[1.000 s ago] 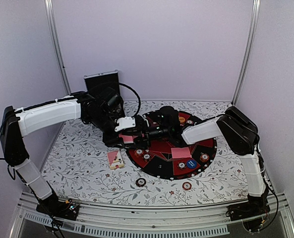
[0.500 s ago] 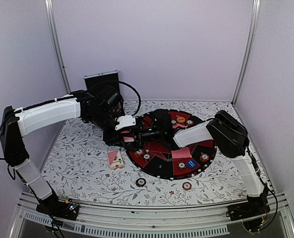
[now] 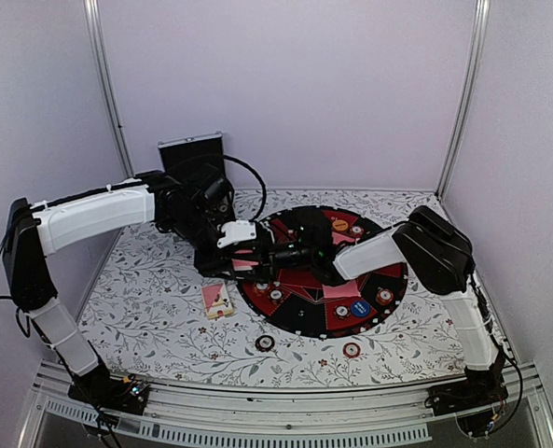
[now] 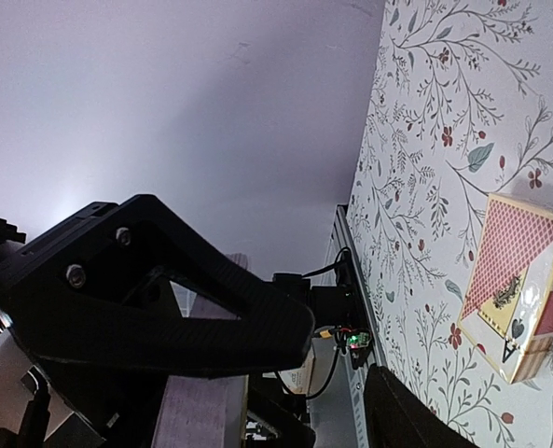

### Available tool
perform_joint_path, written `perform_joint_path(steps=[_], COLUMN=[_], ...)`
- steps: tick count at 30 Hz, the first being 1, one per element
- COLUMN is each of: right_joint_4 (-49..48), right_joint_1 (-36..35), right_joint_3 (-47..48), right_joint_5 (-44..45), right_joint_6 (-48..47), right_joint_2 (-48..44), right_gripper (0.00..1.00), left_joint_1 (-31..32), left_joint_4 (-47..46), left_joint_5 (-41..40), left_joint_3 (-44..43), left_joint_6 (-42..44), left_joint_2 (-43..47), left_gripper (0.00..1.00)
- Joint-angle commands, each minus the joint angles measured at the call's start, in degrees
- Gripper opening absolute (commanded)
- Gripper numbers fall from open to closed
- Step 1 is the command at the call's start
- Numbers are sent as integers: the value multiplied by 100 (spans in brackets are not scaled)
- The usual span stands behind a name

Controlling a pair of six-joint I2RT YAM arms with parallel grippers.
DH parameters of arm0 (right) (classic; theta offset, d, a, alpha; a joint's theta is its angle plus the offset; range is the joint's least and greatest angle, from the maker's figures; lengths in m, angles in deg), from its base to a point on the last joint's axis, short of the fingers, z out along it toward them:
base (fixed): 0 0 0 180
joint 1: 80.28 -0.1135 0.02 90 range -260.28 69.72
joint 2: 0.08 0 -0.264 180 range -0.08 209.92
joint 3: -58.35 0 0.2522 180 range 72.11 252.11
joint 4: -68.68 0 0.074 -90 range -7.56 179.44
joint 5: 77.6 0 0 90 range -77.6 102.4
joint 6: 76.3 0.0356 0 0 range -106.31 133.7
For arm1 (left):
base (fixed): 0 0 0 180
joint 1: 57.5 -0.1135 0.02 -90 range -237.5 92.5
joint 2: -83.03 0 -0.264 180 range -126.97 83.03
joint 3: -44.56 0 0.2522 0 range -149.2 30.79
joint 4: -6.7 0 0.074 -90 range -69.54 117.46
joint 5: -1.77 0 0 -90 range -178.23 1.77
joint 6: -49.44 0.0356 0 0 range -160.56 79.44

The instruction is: Distribute texas hold em gaming equipment

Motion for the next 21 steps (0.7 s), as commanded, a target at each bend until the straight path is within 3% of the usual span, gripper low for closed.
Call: perform_joint_path(steps=[1,21], right_joint_4=[331,737], right_joint_1=[174,468], right_joint_3=[-365,-854], right_joint_5=[90,-41], right_joint_6=[-233,-643], right_joint_2=[-219,-981], right_gripper=[61,47], left_joint_1=[-10,-14], left_joint_4=[-127,-125], left_joint_5=[122,23], left_joint_3=[-261,-189], left_joint_6=[-14,-21], left_joint_2=[87,97], left_gripper=[0,0])
